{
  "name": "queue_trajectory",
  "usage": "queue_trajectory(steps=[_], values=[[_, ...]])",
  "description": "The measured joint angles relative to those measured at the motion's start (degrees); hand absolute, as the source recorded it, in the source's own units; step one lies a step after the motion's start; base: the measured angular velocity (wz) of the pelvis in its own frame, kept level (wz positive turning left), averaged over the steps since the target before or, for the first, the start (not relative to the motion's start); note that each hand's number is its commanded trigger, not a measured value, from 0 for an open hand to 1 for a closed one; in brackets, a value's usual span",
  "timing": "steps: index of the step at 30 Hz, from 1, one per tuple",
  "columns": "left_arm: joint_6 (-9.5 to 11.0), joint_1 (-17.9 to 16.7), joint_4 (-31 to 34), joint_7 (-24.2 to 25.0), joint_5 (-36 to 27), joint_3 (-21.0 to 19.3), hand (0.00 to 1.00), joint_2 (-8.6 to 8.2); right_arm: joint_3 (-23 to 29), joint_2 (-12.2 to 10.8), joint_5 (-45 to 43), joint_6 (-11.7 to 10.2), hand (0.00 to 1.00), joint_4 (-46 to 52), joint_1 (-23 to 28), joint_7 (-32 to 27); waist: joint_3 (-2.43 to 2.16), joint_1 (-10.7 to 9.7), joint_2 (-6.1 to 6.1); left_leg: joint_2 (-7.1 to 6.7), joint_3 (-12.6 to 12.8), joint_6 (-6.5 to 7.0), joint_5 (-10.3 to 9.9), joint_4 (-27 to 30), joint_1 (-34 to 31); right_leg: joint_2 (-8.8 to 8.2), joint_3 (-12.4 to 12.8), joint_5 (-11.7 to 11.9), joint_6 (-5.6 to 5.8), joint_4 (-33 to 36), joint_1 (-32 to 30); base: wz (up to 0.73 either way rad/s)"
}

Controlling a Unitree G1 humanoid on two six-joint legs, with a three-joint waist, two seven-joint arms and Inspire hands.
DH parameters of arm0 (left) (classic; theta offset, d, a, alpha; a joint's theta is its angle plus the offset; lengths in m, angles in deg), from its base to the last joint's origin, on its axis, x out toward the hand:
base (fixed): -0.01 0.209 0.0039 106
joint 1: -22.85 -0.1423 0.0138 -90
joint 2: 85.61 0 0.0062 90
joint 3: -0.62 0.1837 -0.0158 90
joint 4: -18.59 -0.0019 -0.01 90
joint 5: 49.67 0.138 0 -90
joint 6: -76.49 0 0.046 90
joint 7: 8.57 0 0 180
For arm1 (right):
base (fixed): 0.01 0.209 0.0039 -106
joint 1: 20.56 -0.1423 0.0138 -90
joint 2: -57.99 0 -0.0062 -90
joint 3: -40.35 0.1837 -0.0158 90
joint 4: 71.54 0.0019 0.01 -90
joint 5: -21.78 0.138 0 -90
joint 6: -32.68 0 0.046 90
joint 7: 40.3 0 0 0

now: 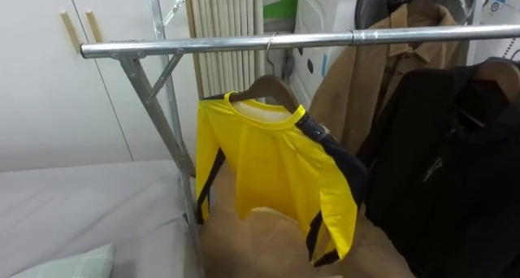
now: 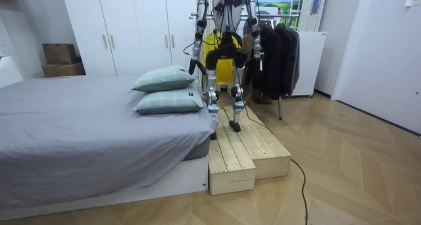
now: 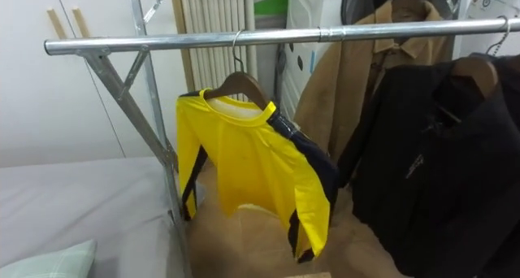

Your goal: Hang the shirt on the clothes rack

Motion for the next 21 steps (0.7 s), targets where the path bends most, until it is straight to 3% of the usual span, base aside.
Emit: queue_trajectory(steps=[9, 15, 20, 21], values=[[0.15, -0.09, 0.00, -0.43, -0.16, 0.02, 0.00, 0.00, -0.58, -0.41, 0.92, 0.00, 0.00, 1.56, 0.05, -0.54, 0.17, 0.15, -0.09, -0.12, -0.68, 0.02, 0.02, 0.06, -0.10, -0.04, 0.11, -0.48, 0.12, 0.09, -0.26, 0.01], [0.55, -0.30, 0.01, -1.01, -0.21, -0.08, 0.00, 0.00, -1.27, -0.57, 5.81, 0.36, 0.00, 1.58, 0.31, -0.62, 0.14, 0.28, -0.06, 0.26, -1.26, -0.16, -0.09, 0.05, -0.47, -0.04, -1.37, -0.68, -0.21, 0.11, -0.02, 0.08], [1.31, -0.87, -0.02, -1.76, -0.15, -0.13, 0.00, 0.05, -1.77, -0.54, 6.07, 0.43, 0.00, 2.03, 1.00, -0.63, 0.11, 1.17, -0.11, 0.98, -2.50, -0.78, -0.47, 1.66, -1.82, 0.09, -3.33, -1.62, -1.40, 1.70, -0.82, 0.13], [1.44, -1.08, 0.03, -1.82, -0.16, -0.23, 0.00, 0.06, -1.63, -0.45, 5.57, 0.44, 0.00, 2.04, 0.76, -0.65, 0.08, 1.67, -0.15, 1.09, -2.52, -0.81, -0.46, 2.35, -2.59, -0.15, -4.75, -2.09, -1.96, 2.51, -1.44, 0.12]])
